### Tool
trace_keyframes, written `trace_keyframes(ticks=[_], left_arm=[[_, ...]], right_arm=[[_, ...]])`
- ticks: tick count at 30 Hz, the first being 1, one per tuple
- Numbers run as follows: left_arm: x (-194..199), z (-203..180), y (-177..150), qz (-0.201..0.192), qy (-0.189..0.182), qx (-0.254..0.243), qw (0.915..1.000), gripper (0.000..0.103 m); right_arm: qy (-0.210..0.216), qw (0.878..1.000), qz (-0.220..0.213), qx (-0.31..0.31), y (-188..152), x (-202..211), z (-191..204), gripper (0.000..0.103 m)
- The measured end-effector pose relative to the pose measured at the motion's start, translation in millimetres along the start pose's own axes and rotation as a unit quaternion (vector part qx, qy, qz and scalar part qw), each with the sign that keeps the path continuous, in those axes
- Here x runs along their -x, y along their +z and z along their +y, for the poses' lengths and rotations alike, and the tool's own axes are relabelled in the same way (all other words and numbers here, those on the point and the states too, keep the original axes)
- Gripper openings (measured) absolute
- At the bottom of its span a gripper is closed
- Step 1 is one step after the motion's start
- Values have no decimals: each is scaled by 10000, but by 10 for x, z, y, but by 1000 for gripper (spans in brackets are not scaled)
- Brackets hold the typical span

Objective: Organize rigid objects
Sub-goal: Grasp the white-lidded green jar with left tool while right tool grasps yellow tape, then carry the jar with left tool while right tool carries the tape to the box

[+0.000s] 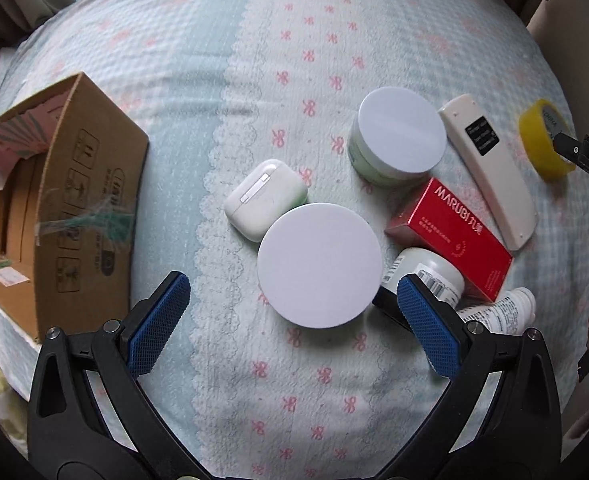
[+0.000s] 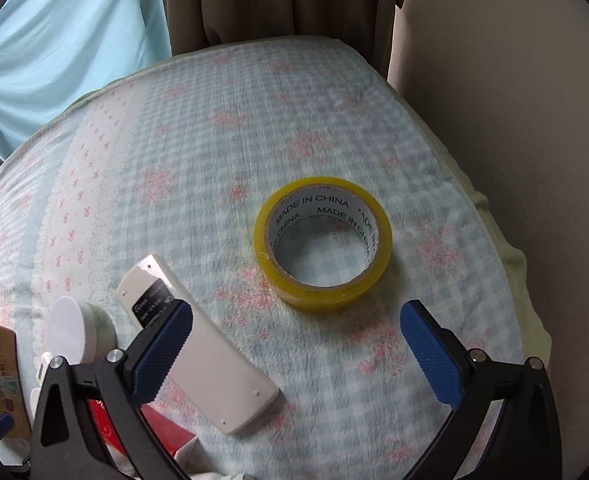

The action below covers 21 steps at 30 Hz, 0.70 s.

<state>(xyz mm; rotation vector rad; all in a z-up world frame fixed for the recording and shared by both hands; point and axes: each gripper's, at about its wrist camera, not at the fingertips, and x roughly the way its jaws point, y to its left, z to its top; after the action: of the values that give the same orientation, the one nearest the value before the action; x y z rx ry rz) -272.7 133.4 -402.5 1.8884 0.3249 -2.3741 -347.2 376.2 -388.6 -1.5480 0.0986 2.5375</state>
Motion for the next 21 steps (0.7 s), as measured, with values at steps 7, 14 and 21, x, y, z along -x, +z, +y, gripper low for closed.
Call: trace_keyframes(ticks=[7,14,21], left_arm=[[-323,-70,109,494,79,-66,9987,102],[-535,-97,222,829,30,45,9965,90],[-603,-100,246,932,-17,198,9955,75]], right_arm=[[-75,9997,187,-164,-21,-418,-15,103],[-288,9993,-79,-229,49,-659,-67,103],[-501,9982,-336,-26,181,-723,-109,103]])
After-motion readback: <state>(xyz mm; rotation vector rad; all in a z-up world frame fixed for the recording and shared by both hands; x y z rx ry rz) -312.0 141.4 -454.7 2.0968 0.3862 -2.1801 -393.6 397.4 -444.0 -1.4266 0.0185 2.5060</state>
